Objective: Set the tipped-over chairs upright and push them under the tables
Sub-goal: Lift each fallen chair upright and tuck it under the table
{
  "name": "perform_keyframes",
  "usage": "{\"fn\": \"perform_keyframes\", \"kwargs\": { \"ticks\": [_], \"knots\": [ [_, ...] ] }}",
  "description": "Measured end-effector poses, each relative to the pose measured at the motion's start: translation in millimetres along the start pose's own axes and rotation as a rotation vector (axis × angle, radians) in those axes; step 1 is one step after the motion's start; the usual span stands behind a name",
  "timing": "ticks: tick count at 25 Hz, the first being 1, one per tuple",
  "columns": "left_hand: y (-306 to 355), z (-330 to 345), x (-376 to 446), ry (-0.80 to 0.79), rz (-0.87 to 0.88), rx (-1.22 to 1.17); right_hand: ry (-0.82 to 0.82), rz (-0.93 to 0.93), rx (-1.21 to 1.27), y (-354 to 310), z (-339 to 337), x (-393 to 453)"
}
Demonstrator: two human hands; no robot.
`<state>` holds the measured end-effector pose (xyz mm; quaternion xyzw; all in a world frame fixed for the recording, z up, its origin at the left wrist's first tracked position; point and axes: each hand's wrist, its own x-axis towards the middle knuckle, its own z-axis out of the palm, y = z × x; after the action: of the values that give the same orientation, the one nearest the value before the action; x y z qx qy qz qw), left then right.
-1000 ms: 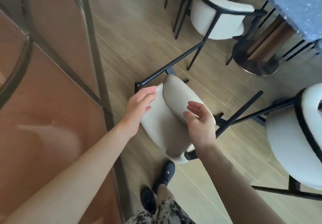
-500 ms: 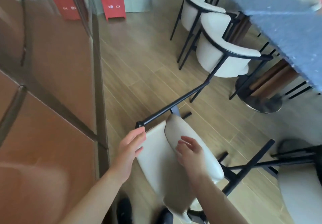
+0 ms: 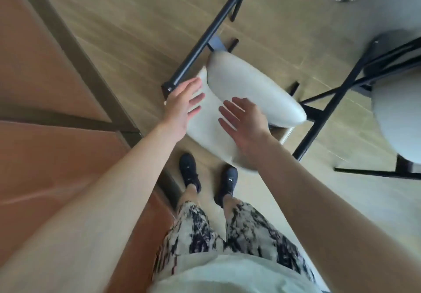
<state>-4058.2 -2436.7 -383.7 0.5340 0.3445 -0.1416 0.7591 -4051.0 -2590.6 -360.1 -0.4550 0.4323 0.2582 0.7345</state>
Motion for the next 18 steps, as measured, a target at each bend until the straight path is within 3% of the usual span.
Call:
{"fn": "perform_keyframes", "kwargs": {
  "ticks": [6,14,18],
  "knots": [
    [-115.1,-26.8,81.4,0.134,-0.115,-0.111,-0.055,0.29,0.05,67.3,-36.4,115.1],
    [-280.4,-54.0,167.6,0.213,-0.299,-0.175,0.185,0.458,0.249,180.9,-130.3,252.3],
    [-344.8,-65.6,217.4,0.247,-0.354,-0.181,0.195,0.509,0.256,238.8,-141.3,313.0]
  ]
}}
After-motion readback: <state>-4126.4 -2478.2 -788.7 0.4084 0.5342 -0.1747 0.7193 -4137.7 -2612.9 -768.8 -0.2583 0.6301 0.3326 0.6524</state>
